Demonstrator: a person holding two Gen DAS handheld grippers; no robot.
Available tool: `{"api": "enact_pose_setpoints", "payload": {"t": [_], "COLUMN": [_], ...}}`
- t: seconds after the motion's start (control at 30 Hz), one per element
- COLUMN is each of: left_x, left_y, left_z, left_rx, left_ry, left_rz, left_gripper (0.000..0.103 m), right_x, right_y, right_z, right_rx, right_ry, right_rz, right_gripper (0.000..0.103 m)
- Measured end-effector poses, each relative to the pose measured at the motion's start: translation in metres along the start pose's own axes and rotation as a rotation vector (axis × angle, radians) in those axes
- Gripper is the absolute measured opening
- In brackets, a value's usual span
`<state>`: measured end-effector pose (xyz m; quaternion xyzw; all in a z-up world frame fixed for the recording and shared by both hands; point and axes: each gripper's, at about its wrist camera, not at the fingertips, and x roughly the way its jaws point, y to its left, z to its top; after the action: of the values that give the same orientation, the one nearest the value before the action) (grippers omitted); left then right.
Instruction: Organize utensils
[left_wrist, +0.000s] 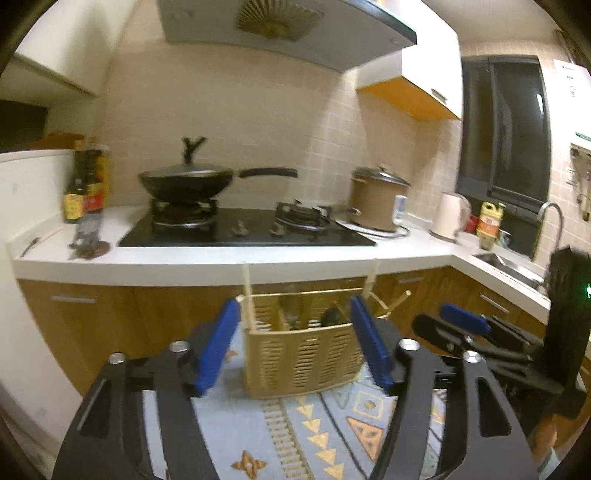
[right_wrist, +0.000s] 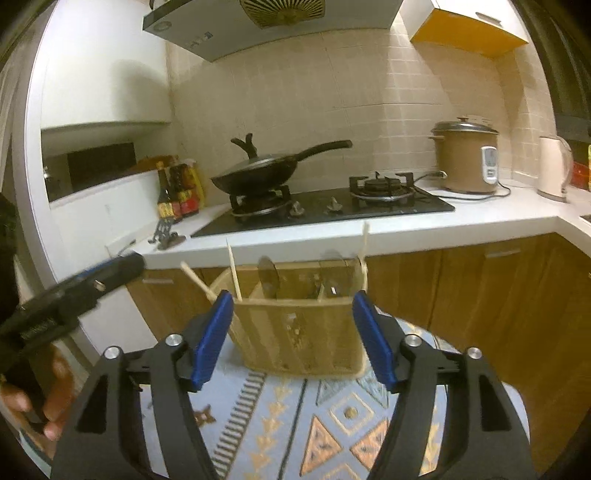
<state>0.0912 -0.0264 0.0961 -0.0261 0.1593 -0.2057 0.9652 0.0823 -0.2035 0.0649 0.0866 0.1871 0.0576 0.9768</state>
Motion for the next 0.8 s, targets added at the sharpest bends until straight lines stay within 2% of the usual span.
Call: {"api": "enact_pose_setpoints", "payload": {"t": [0.17, 0.3, 0.43, 0.57, 0.7, 0.73, 0.8], "left_x": [-0.008, -0.004, 0.006, 0.009, 0.006, 0.006, 0.006], "left_y": [0.006, 0.000, -0.008, -0.010, -0.013, -0.011, -0.006], "left_z": [-0.030, -0.055, -0.069, -0.076, -0.081, -0.082, -0.082], "left_rx": [-0.046, -0.032, 0.005, 0.017, 0.077, 0.071, 0.046], "left_ry": [-0.056, -0.089, -0.103, -0.096, -0.124, -0.119, -0.106], "left_rz": [0.064, 0.130, 0.180, 0.177, 0.256, 0.260, 0.249], "left_gripper": [0.072, 0.076, 0.078, 0.082, 0.088, 0.092, 0.093], "right_x": [0.004, 0.004, 0.003, 0.001, -0.002, -0.002, -0.003], "right_y": [-0.006, -0.008, -0.006, -0.006, -0.005, -0.005, -0.006], "right_z": [-0.037, -0.058, -0.064, -0.065, -0.065, -0.065, -0.065], "right_rx": [0.032, 0.031, -0.010, -0.018, -0.027, -0.025, -0.018], "right_ry": [0.001, -0.025, -0.052, -0.074, -0.088, -0.088, -0.092], "right_rz": [-0.019, -0.063, -0.109, -0.136, -0.147, -0.147, -0.142], "right_gripper": [0.070, 0.076, 0.077, 0.080, 0.083, 0.083, 0.083]}}
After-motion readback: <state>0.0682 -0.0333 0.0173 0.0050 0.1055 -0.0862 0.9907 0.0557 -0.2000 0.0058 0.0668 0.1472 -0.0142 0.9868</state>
